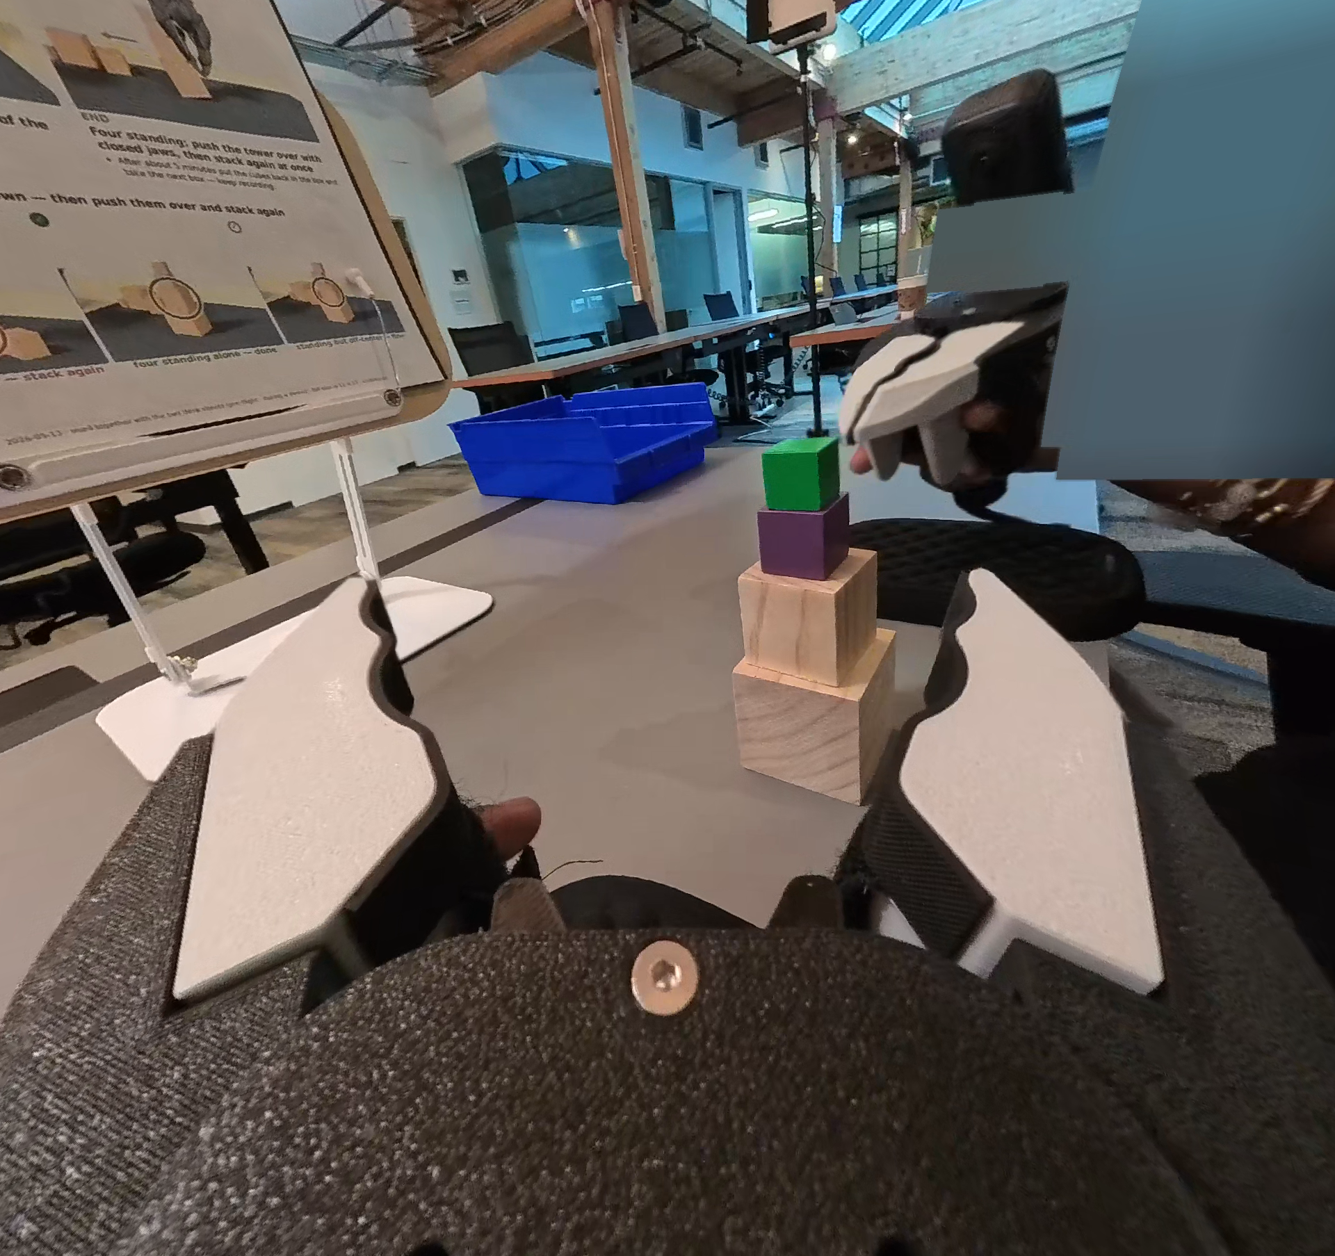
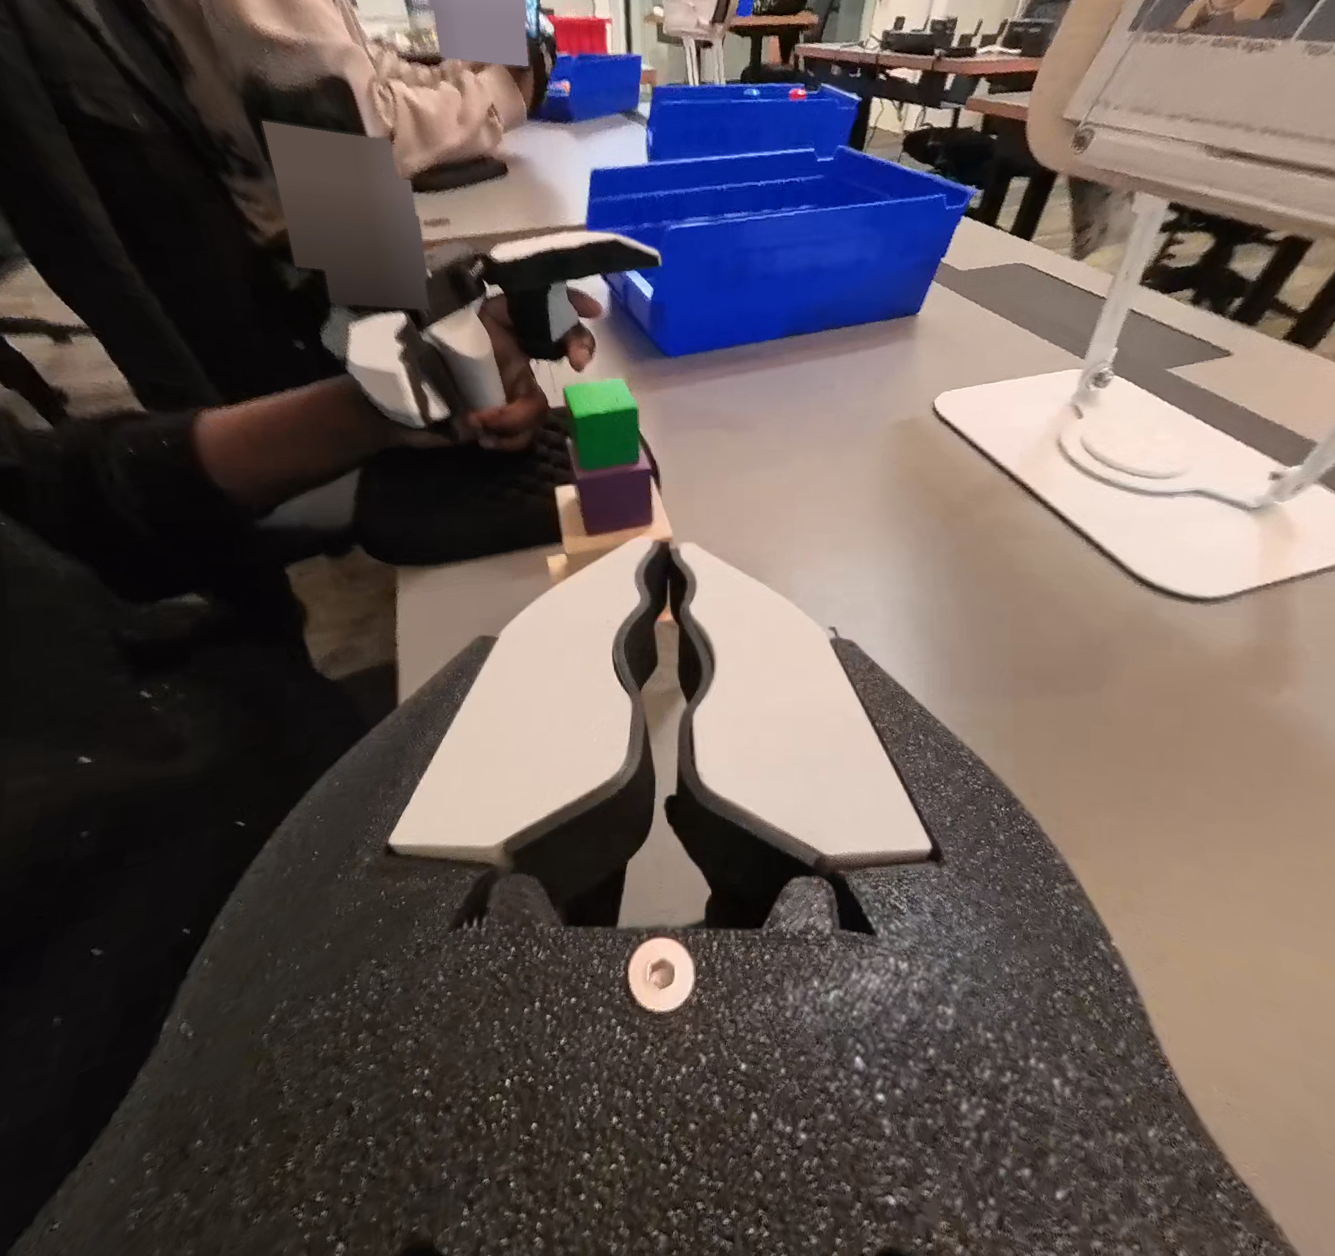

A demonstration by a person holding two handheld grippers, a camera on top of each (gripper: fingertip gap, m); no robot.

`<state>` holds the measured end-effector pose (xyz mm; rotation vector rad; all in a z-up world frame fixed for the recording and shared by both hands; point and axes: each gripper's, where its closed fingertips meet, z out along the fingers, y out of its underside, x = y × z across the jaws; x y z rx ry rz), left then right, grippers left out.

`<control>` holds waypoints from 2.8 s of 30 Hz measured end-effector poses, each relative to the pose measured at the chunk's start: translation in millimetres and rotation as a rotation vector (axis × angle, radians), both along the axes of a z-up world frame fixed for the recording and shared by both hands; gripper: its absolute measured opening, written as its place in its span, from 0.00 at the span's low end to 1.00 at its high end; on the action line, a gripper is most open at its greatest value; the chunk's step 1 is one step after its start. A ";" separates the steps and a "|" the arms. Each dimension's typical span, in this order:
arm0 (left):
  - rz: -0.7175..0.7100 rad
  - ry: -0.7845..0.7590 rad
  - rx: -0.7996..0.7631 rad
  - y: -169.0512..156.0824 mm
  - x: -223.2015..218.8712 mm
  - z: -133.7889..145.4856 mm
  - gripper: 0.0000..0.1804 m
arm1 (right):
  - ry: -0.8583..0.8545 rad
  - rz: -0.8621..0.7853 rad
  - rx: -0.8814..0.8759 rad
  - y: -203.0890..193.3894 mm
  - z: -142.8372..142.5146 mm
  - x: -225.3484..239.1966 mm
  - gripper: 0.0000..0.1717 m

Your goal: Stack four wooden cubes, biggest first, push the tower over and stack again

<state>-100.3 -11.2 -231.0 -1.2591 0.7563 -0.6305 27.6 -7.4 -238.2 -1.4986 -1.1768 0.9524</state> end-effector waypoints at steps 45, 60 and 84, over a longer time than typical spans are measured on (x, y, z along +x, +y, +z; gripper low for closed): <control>0.001 0.011 -0.029 2.7 1.1 -3.5 0.78 | -0.215 -0.050 0.026 9.8 -38.2 -69.0 0.57; 0.005 0.011 -0.029 2.7 0.8 -3.7 0.78 | -0.674 0.242 0.094 -7.2 -55.8 -48.5 0.60; 0.891 0.009 -0.136 44.1 -86.6 -14.2 0.75 | -0.890 0.210 0.025 6.2 -55.2 -61.9 0.51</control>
